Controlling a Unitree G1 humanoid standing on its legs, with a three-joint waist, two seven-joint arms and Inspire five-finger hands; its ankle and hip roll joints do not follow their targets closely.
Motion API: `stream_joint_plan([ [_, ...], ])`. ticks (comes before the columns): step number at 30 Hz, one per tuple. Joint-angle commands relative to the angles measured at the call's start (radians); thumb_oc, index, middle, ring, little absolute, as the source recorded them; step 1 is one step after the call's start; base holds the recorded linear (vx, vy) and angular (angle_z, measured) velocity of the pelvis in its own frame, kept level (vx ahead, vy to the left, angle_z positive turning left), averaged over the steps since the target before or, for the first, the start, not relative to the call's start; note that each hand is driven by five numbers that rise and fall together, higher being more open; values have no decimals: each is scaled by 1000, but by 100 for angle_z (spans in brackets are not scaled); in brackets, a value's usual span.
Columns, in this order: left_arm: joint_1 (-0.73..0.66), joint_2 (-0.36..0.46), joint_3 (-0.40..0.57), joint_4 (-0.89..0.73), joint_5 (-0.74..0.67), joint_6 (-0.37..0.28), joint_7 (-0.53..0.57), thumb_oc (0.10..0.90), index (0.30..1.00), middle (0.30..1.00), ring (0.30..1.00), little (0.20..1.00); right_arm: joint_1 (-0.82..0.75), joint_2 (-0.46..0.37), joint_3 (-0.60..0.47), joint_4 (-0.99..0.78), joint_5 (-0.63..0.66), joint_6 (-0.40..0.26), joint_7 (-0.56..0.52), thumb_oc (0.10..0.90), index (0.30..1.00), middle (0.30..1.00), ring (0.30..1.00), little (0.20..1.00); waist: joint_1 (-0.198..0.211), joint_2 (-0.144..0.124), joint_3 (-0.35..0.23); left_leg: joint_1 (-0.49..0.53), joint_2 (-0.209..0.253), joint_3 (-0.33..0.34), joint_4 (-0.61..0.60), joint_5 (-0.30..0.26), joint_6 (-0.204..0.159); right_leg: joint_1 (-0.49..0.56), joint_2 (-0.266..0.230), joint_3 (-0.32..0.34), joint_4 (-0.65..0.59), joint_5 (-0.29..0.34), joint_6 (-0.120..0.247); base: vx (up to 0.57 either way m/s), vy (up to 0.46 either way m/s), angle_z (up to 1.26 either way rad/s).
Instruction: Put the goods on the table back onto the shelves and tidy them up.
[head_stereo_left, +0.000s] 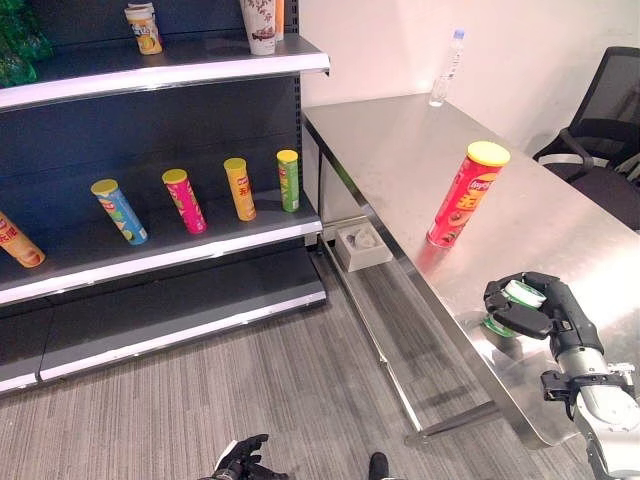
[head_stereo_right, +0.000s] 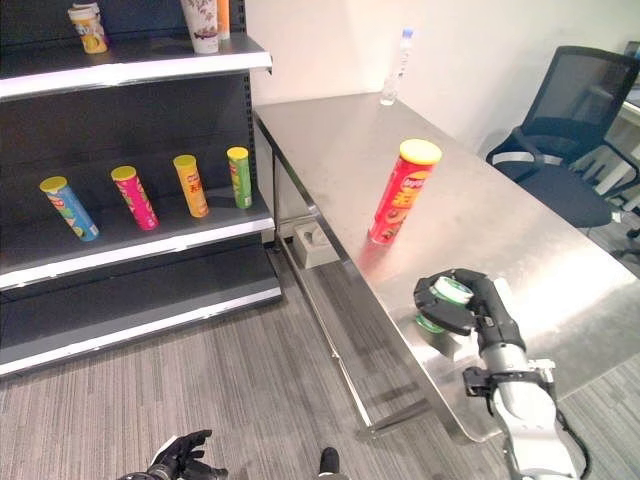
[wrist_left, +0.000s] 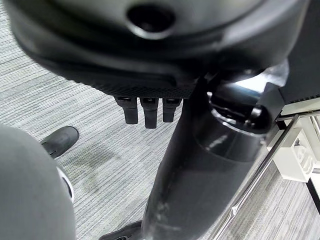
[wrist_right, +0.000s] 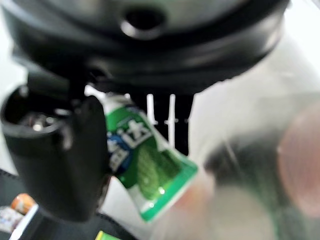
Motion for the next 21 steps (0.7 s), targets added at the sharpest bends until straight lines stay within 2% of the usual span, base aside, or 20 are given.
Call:
stream_joint_plan([
  [1, -59, 40, 8, 11, 27, -24, 4, 800, 900, 900, 900, 900, -132, -29, -114, -40, 8, -83, -51, 400, 300, 300, 300, 300, 20, -38, 0, 13, -4, 17, 4, -53, -7, 87, 26, -45, 21, -157, 35, 0, 0, 0],
  [10, -59, 42, 11, 8, 26, -23, 6, 800, 900, 900, 900, 900, -135, -26, -118, -58, 4, -86, -56, 400, 300, 300, 300, 300, 21, -41, 1, 14, -5, 15, 4, -55, -6, 88, 26, -47, 21, -157, 35, 0, 0, 0],
  [21, -64, 40, 18, 6, 31, -31, 12, 800, 900, 900, 900, 900, -175, -56, -146, -216, -9, -122, -51, 400, 300, 300, 300, 300, 27, -40, -2, 18, -7, 9, 4, -60, -5, 92, 23, -49, 21, -161, 35, 0, 0, 0],
])
